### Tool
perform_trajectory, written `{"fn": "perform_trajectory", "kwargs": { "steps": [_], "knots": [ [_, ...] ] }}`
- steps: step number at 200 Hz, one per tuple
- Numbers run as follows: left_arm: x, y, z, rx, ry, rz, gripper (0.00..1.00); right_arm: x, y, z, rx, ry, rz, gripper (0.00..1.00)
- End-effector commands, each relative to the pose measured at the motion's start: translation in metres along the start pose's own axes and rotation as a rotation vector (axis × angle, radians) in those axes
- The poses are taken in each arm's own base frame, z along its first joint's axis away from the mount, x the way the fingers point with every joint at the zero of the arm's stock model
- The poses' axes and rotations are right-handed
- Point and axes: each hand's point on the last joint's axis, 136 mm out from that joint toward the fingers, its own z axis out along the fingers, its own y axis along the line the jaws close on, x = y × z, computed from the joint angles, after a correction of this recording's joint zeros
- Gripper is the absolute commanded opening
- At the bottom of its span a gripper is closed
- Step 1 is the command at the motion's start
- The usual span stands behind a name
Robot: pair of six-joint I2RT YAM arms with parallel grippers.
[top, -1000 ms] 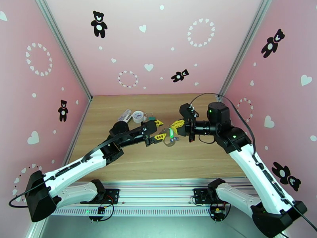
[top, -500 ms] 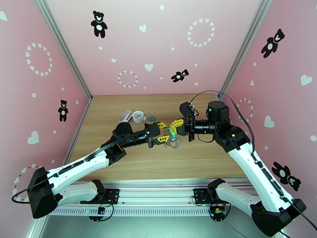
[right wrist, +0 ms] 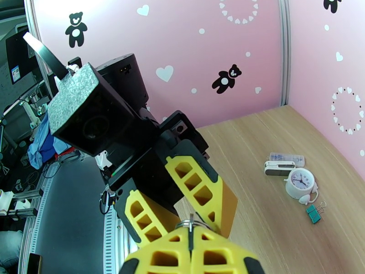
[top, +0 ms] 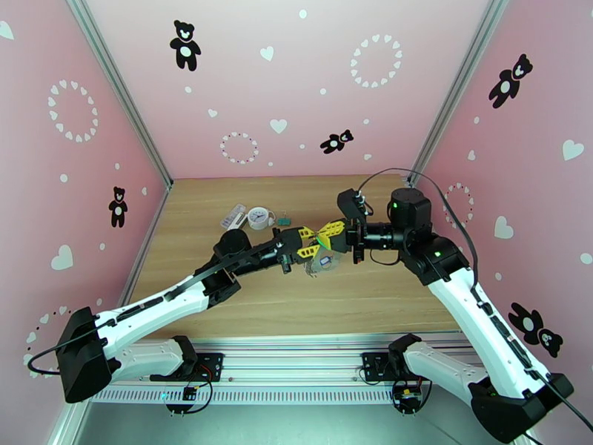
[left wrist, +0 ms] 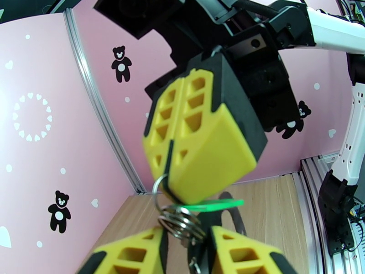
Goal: Remove the keys from the keyring
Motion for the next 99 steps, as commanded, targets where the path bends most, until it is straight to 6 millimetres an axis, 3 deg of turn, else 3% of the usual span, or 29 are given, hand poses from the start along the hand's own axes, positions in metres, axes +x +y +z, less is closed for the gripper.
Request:
{"fn": "perform_trajectory", "kwargs": {
  "steps": [1,99],
  "knots": [
    [-0.0090,0.0048,0.0032,-0.018,-0.024,0.009,0.25,-0.0130,0.0072,-0.0052,-0.009,-0.041,-0.050,0.00],
    [-0.0182,0.0077,-0.0004,-0.029,-0.029,-0.011,0.15,-0.0077,0.0099,-0.0102,0.019,0.002,-0.077,0.00]
  ]
}}
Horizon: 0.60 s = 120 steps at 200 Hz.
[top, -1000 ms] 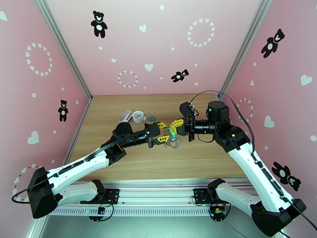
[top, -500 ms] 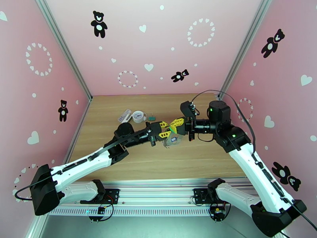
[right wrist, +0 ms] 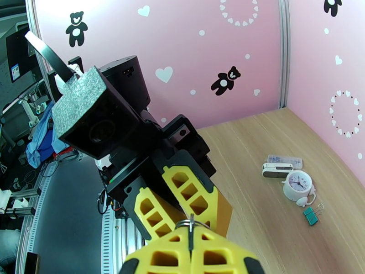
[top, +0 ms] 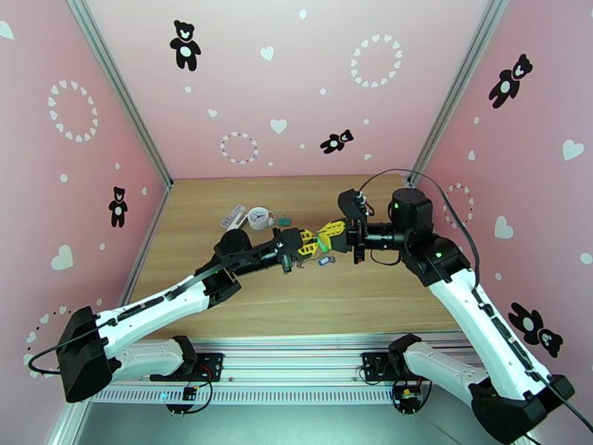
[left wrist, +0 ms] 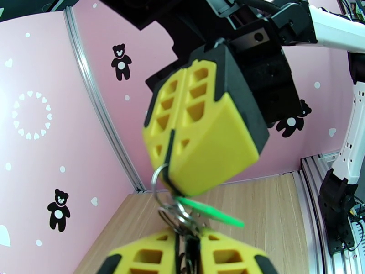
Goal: Remove the keys from the keyring
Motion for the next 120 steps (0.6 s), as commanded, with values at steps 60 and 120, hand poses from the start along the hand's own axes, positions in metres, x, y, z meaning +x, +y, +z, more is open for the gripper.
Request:
{"fn": "perform_trajectory", "kwargs": {
  "steps": [60,120],
  "knots": [
    [-0.027,0.008,0.001,-0.006,-0.014,-0.053,0.14,-0.009,0.014,-0.011,0.028,0.029,-0.095,0.00],
    [-0.024,0.015,0.006,-0.026,0.035,-0.089,0.13,-0.003,0.022,-0.004,0.041,0.110,-0.158,0.00]
  ]
}}
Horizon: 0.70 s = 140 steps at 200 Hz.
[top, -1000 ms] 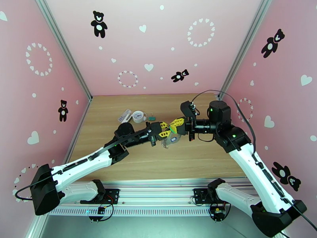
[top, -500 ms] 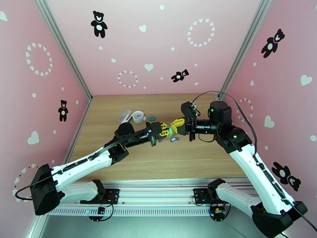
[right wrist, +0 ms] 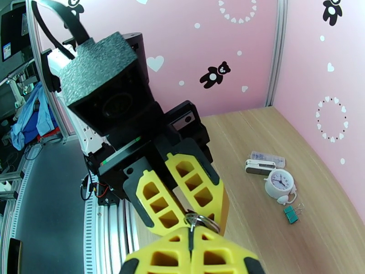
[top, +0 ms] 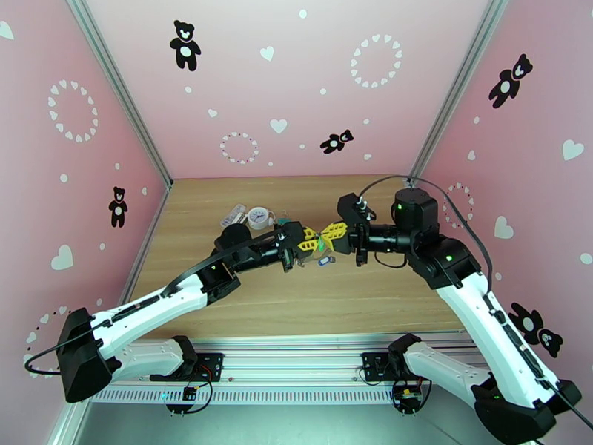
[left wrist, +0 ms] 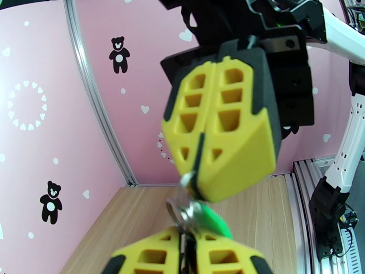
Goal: Remove the keys from the keyring
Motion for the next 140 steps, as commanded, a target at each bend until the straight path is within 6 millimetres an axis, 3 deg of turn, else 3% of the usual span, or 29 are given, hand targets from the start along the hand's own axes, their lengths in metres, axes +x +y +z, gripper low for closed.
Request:
{"fn": "perform_trajectory", "kwargs": {
  "steps": [1,55,97,140],
  "knots": [
    [-0.011,0.009,0.001,-0.038,0.002,-0.021,0.13,0.001,0.009,-0.001,-0.007,0.044,-0.035,0.00],
    [-0.016,0.014,0.001,-0.039,0.033,-0.053,0.13,0.016,0.012,0.008,0.022,0.150,-0.083,0.00],
    [-0.018,0.007,-0.002,-0.012,0.020,-0.052,0.14,0.002,0.005,0.000,0.086,0.105,-0.118,0.00],
    [-0.014,-0.001,-0.008,0.006,-0.003,-0.024,0.33,-0.016,0.008,-0.006,0.064,0.029,-0.098,0.00]
  ]
}}
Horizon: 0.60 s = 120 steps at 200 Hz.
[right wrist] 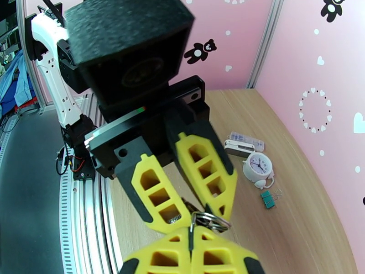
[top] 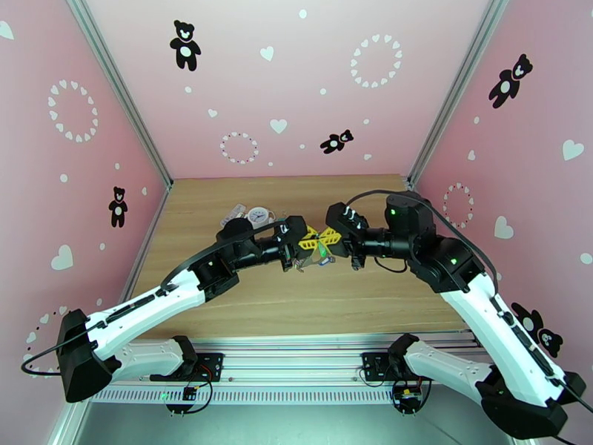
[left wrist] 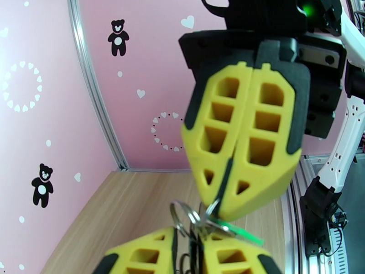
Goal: Remove the keys from the keyring
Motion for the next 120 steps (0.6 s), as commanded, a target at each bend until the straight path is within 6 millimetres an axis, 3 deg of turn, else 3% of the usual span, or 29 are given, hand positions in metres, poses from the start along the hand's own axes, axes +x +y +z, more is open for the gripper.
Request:
{"fn": "perform_trajectory", "kwargs": {
  "steps": [1,71,120],
  "knots": [
    [-0.015,-0.001,-0.008,-0.006,-0.063,0.035,0.33,-0.022,0.006,-0.012,-0.025,-0.080,-0.005,0.00],
    [-0.006,-0.020,-0.017,0.061,-0.076,0.120,0.36,-0.032,0.009,-0.021,-0.116,-0.147,0.059,0.00],
    [-0.015,-0.022,-0.014,0.084,-0.105,0.163,0.38,-0.033,0.010,-0.019,-0.160,-0.163,0.092,0.00]
  ]
}}
